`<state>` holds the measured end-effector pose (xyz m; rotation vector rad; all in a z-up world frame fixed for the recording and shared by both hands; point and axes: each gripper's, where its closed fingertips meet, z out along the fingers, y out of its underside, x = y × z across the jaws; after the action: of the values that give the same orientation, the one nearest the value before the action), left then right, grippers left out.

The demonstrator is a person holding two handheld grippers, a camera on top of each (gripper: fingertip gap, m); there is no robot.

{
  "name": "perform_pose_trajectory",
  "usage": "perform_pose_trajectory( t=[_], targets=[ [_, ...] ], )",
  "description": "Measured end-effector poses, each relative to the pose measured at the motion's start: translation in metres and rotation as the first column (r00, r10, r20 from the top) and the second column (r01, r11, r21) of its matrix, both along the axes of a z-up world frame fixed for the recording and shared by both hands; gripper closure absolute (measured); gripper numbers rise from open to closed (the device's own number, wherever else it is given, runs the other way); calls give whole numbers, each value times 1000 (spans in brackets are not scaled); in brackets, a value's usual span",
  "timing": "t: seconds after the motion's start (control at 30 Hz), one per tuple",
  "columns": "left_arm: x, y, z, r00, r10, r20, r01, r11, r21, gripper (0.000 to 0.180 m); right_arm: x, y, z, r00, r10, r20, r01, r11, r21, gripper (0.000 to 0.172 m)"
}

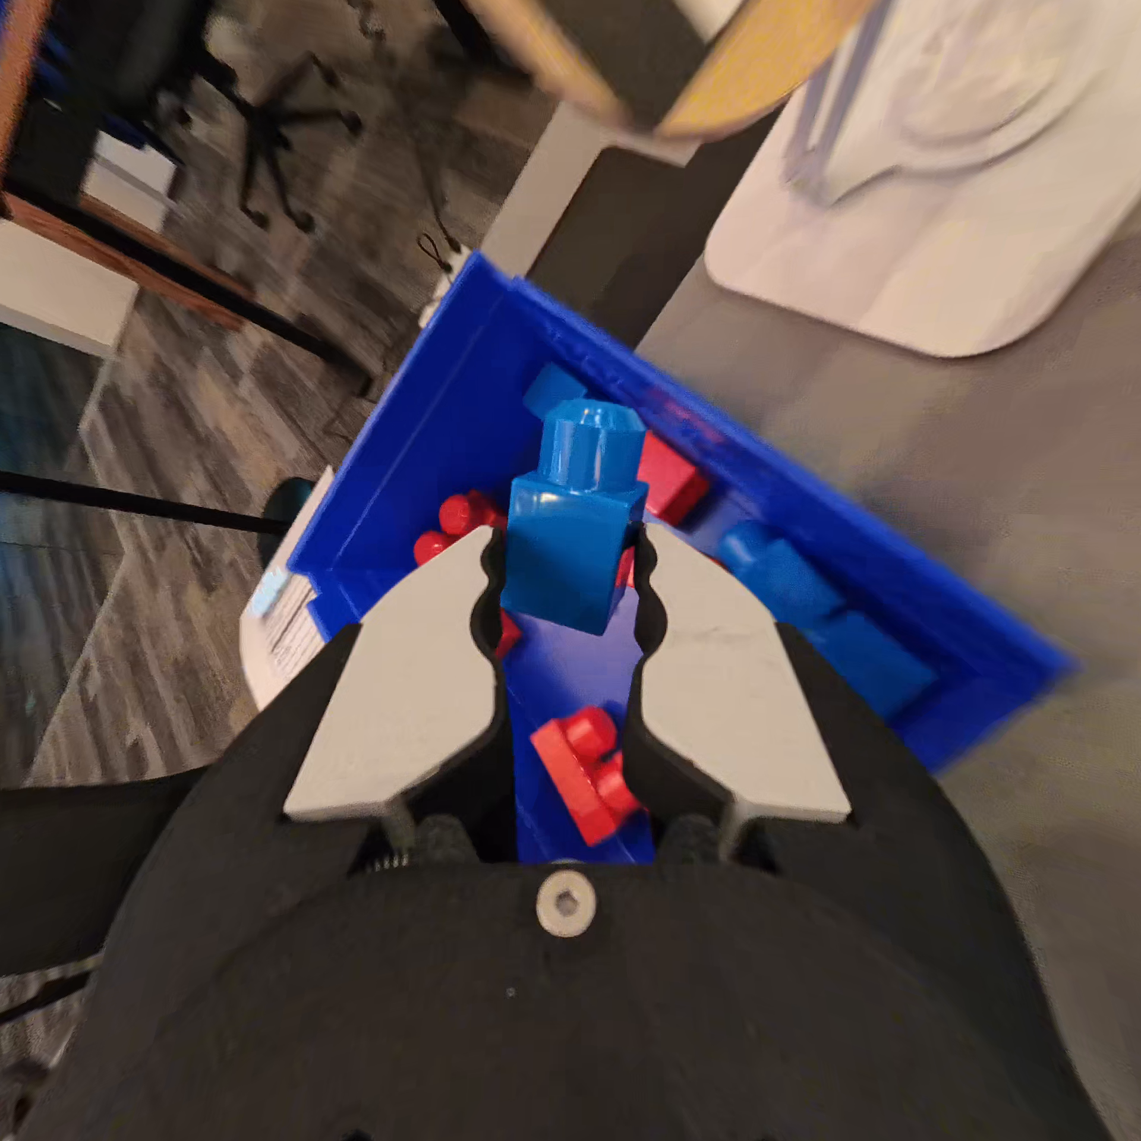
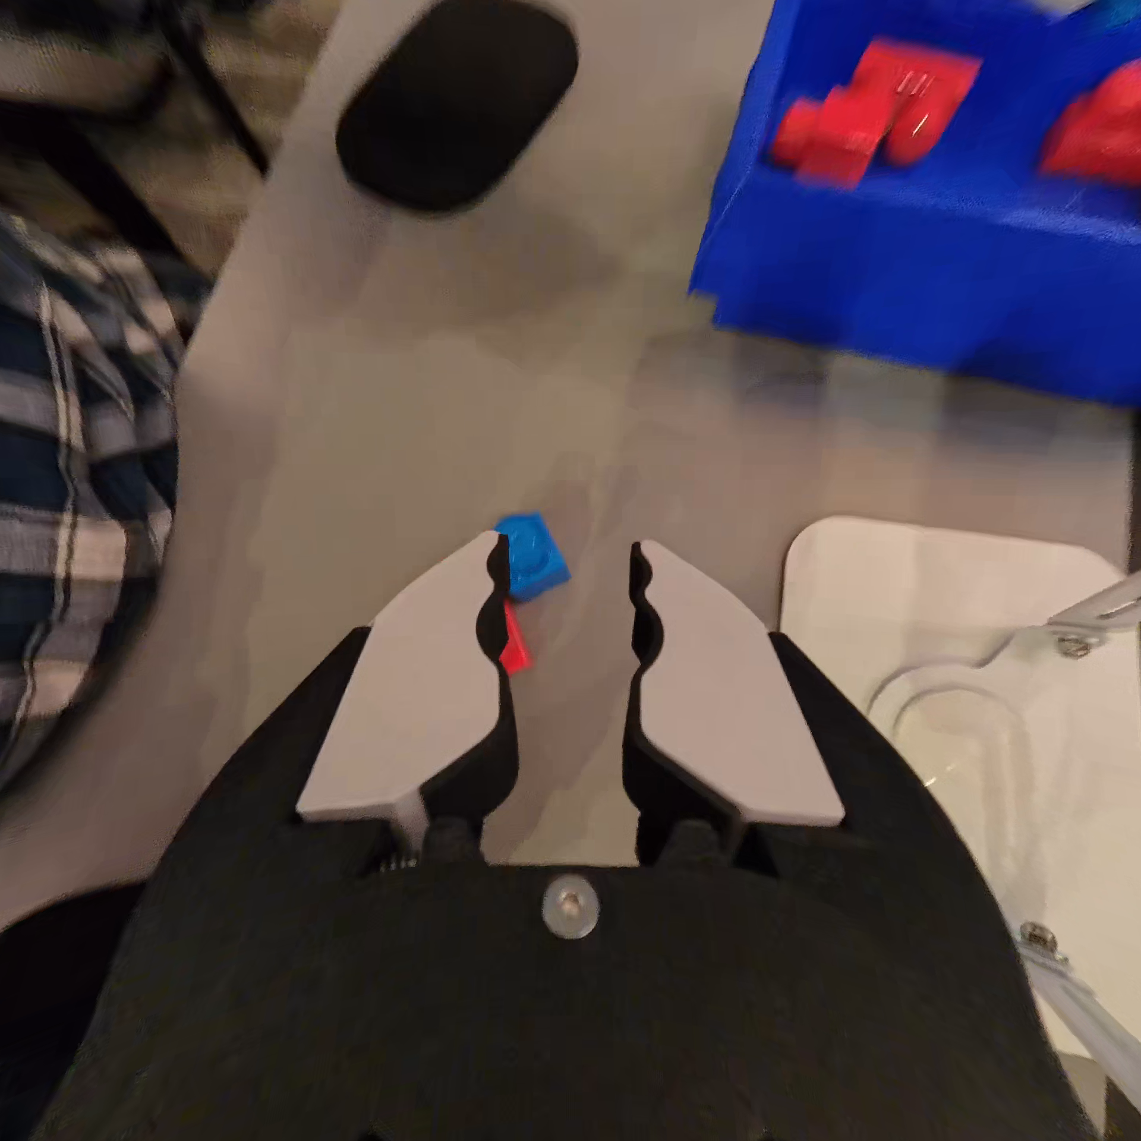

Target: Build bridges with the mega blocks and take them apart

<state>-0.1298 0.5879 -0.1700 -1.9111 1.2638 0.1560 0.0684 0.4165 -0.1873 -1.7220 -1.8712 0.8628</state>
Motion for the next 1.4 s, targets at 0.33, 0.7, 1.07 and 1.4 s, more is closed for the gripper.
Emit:
perform_pose_trajectory(
  t=[0.33, 0.7, 1.07, 1.4],
  targets=[
    [127, -139, 12, 995, -97, 9, 91, 961, 260, 141, -36, 15, 40, 933, -232, -273, 184, 964, -192, 116],
    [164, -136, 13, 987, -67, -144, 119, 913, 391, 144, -33, 30, 42, 899, -300, -318, 210, 935, -287, 135],
    [137, -161, -34, 994, -90, 62, 85, 993, 81, 135, 22, -9, -53, 936, 134, 325, -207, 957, 204, 137],
    [122, -179, -73, 997, -83, 2, 83, 996, -43, 136, 38, 0, -83, 790, 54, 611, -332, 876, 351, 137]
  ],
)
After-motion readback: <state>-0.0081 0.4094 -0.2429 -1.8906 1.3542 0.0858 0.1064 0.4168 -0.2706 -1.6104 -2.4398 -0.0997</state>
